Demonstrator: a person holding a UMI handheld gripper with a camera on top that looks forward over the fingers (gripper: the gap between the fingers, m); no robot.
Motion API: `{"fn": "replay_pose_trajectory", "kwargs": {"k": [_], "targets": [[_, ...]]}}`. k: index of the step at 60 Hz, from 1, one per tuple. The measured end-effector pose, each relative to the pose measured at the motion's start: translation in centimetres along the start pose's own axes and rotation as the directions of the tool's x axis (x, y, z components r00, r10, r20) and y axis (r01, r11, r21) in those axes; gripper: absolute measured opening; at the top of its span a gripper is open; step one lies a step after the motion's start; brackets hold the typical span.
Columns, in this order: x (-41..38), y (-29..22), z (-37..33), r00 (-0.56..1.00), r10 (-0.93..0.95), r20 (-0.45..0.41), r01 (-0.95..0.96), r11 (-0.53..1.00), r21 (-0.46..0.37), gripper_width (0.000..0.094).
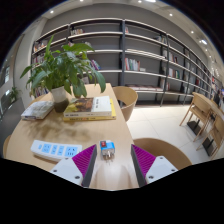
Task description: Unplug charger
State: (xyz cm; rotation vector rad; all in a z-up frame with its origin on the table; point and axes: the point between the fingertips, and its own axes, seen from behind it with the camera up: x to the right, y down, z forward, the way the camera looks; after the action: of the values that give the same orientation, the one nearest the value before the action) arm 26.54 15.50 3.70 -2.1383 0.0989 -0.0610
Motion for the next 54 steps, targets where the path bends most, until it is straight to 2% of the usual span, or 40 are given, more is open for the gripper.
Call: {"fn": "replay_pose_trajectory", "kwargs": {"k": [7,16,21,37,48,54], "targets": [[-0.8,-2.7,-4.5,1.0,-0.002,-0.009,0.002,0.999,0.046,0.0741],[-3.8,-9.3,-15.0,1.0,0.0,-0.022,0.005,0.98,0.201,0.0822],[-7.1,-11.7,-20.2,1.0,-0.003,-0.001,0.003,0.963,0.271,0.0835],[-18.1,-7.5,-28.9,0.995,-0.025,0.093,0.009,0.984,0.176,0.0856],[-22.6,-4.5,-31.5,0.988,-0.061,0.143,0.041,0.989,0.141,0.0856],[-23.2,-3.6,-32.0,0.988,-0.075,0.134,0.057,0.989,0.133,0.0854]]}}
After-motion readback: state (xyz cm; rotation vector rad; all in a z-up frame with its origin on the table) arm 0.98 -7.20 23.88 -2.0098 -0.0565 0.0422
